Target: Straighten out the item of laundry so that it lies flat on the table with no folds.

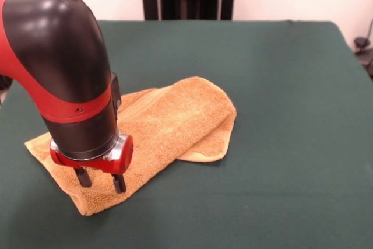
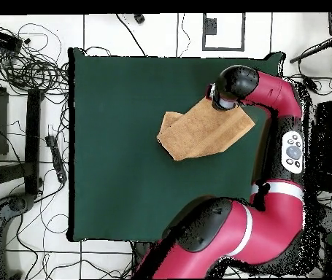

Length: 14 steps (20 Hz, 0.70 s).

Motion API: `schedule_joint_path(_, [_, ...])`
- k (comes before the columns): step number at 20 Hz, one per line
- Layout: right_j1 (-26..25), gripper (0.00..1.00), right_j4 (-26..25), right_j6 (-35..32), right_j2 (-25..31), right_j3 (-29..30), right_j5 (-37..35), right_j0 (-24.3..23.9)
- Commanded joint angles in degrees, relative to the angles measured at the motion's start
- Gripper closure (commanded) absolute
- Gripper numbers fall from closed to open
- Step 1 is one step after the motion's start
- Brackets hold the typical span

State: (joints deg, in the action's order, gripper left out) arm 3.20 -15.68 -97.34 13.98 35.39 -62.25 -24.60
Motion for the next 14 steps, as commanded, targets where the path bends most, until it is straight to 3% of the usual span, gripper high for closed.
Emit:
schedule_joint_path(1, [-9.2, 0.0, -4.2, 12.8, 3.1, 2.8, 7.3, -2.0])
schedule_joint_path(10, [-12.9, 0.0, -5.2, 11.3, 2.4, -1.2, 7.9, -1.3])
schedule_joint_path(14, [-12.6, 0.0, -4.8, 9.9, 1.9, 0.1, 9.2, -1.5])
